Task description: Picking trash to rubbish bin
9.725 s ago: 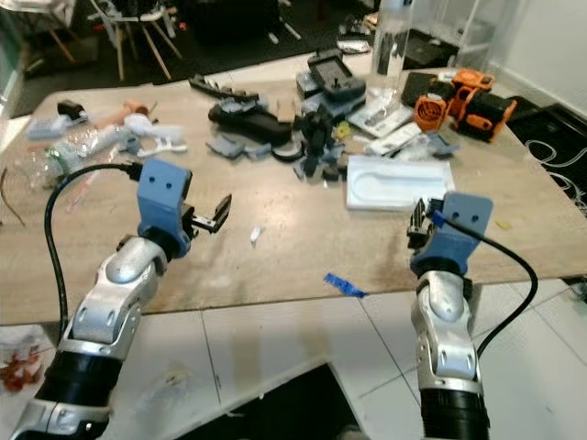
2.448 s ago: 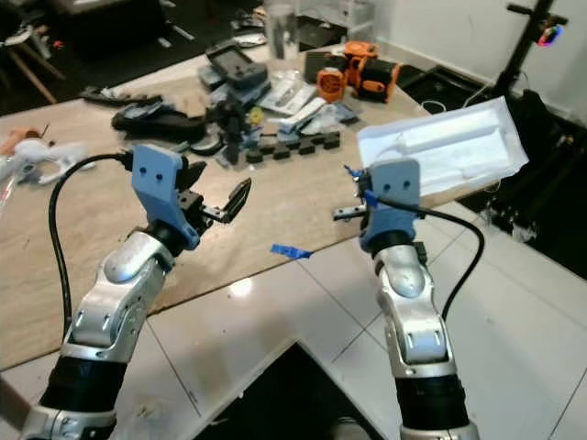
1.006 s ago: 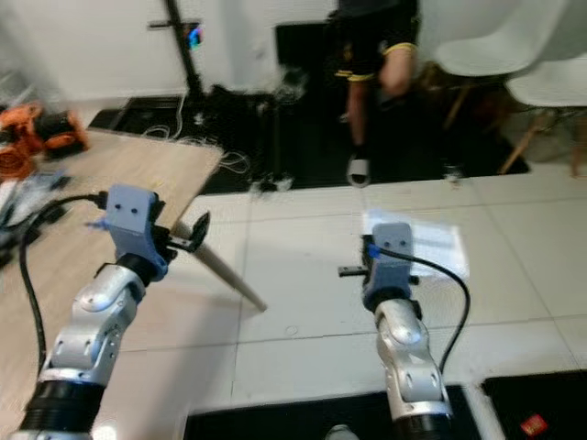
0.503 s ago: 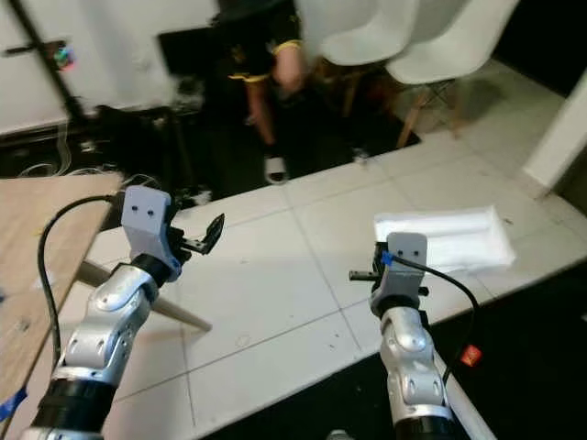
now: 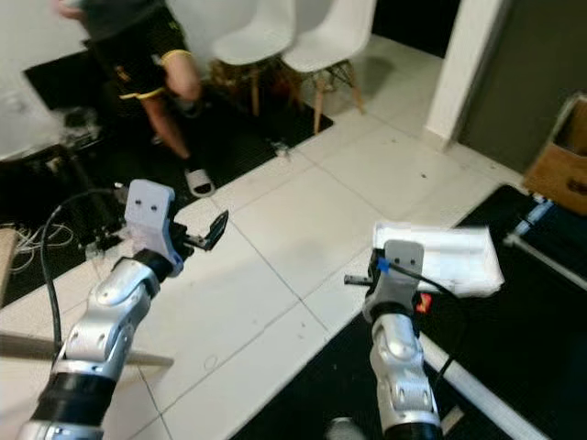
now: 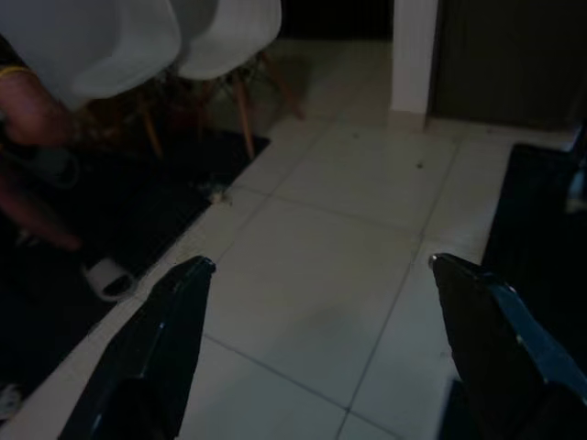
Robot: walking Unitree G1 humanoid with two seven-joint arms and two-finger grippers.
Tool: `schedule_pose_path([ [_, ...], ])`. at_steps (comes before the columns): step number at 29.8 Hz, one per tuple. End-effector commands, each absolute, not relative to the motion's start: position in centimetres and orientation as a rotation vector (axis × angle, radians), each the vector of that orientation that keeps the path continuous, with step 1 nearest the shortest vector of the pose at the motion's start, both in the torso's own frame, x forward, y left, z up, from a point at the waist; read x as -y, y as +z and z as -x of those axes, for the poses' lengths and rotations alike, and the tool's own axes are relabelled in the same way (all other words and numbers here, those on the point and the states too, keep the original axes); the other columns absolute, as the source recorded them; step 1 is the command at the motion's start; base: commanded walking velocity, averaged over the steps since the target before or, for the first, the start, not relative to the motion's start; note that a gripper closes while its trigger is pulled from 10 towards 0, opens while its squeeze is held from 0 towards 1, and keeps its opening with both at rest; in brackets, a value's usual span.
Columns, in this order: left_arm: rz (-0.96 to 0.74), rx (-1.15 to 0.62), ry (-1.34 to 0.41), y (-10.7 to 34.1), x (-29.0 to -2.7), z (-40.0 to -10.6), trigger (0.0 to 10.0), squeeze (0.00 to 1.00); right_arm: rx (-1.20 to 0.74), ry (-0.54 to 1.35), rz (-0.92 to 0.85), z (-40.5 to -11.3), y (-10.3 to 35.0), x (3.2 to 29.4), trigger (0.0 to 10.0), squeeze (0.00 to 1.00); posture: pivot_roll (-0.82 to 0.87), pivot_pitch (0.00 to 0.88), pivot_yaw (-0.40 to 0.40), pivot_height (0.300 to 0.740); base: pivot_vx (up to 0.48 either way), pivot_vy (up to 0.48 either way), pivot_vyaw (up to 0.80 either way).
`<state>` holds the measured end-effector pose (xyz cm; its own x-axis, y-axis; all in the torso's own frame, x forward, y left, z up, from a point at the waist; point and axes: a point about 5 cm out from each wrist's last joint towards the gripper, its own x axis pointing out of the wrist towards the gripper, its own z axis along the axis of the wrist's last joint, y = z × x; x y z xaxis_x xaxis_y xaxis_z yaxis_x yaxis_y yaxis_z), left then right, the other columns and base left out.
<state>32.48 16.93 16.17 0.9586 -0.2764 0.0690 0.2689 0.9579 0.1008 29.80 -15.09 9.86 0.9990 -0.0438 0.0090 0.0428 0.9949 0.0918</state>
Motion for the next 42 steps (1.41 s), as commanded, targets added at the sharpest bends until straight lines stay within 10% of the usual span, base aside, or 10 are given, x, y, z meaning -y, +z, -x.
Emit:
schedule_pose_path([
  [1,-0.085,0.064,-0.264,15.8,-16.9,-32.5,10.0,0.0,0.004,-0.054,-0.093,-29.6,9.5,15.4,10.0,0.0,0.04,0.143,0.134,0.74,0.0,0.0,-0.8],
  [19,-0.031,0.066,-0.141,14.6,-17.8,-31.6,10.0,0.0,0.017,0.063,-0.043,-30.9,10.9,14.8,10.0,0.0,0.0,0.136,0.007,0.74,0.0,0.0,-0.8],
  [42,-0.056,-0.026,-0.079,13.8,-18.2,-32.0,10.0,0.0,0.005,0.045,-0.065,-30.8,10.4,14.8,10.0,0.0,0.0,0.118,0.032,0.74,0.0,0.0,-0.8],
])
